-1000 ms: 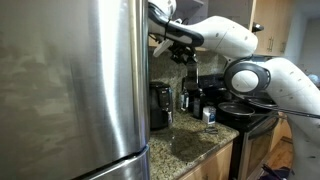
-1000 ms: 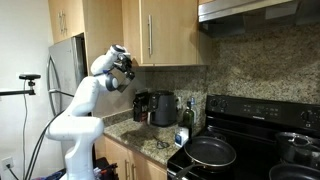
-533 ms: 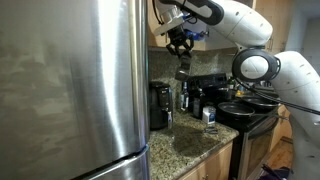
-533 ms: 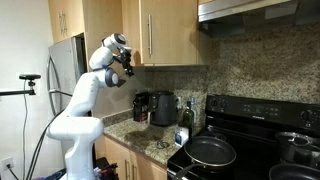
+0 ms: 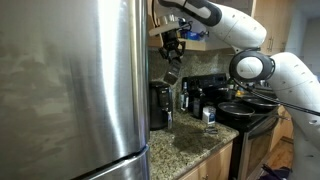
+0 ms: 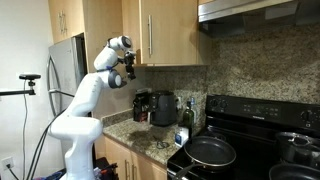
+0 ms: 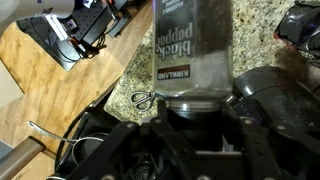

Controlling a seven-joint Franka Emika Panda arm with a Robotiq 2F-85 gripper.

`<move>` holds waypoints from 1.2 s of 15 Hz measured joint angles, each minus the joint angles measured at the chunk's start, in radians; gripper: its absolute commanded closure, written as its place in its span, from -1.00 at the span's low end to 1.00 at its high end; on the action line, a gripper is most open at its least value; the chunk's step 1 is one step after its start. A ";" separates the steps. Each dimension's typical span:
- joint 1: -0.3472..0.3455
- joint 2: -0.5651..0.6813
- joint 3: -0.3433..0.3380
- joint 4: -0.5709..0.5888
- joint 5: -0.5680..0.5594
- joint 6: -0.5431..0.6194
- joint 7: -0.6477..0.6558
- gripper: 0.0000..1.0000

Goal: Close the drawer of the air fryer, open the right upper cabinet door, remove the black bottle from the cabinet and put it on the countertop

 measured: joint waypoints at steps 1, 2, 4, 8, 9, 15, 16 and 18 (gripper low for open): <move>0.001 0.000 0.000 0.000 -0.002 0.000 0.000 0.46; 0.006 0.000 -0.001 -0.001 -0.015 0.000 0.000 0.46; 0.051 -0.007 -0.009 0.000 -0.095 -0.019 -0.037 0.46; 0.259 -0.091 -0.057 0.004 -0.314 -0.094 -0.168 0.46; 0.308 -0.120 -0.065 0.005 -0.343 -0.117 -0.172 0.46; 0.296 -0.290 -0.037 0.008 -0.119 -0.194 -0.077 0.46; 0.242 -0.301 -0.021 0.008 -0.041 -0.179 -0.072 0.46; 0.124 -0.301 0.019 0.005 0.124 -0.155 -0.058 0.46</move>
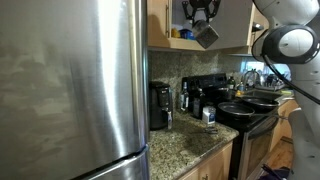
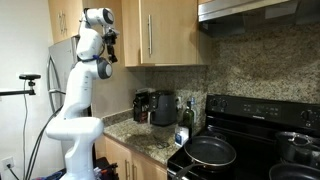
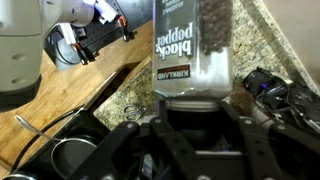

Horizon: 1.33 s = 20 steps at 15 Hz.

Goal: Close the drawer of the air fryer, open the right upper cabinet door, remove the black bottle from the cabinet and put it on the countertop

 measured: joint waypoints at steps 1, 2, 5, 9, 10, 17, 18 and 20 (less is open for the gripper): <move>-0.061 0.007 0.023 -0.002 0.085 0.000 0.015 0.46; -0.117 0.017 0.046 -0.008 0.155 -0.015 0.039 0.46; -0.192 0.053 0.071 -0.025 0.192 -0.078 0.076 -0.04; -0.181 0.053 0.071 -0.020 0.192 -0.075 0.076 0.46; -0.181 0.050 0.071 -0.020 0.192 -0.075 0.076 0.46; -0.311 0.221 0.100 -0.023 0.260 -0.052 0.161 0.46; -0.327 0.259 0.109 -0.024 0.277 -0.051 0.180 0.46; -0.342 0.328 0.130 -0.024 0.308 -0.054 0.212 0.46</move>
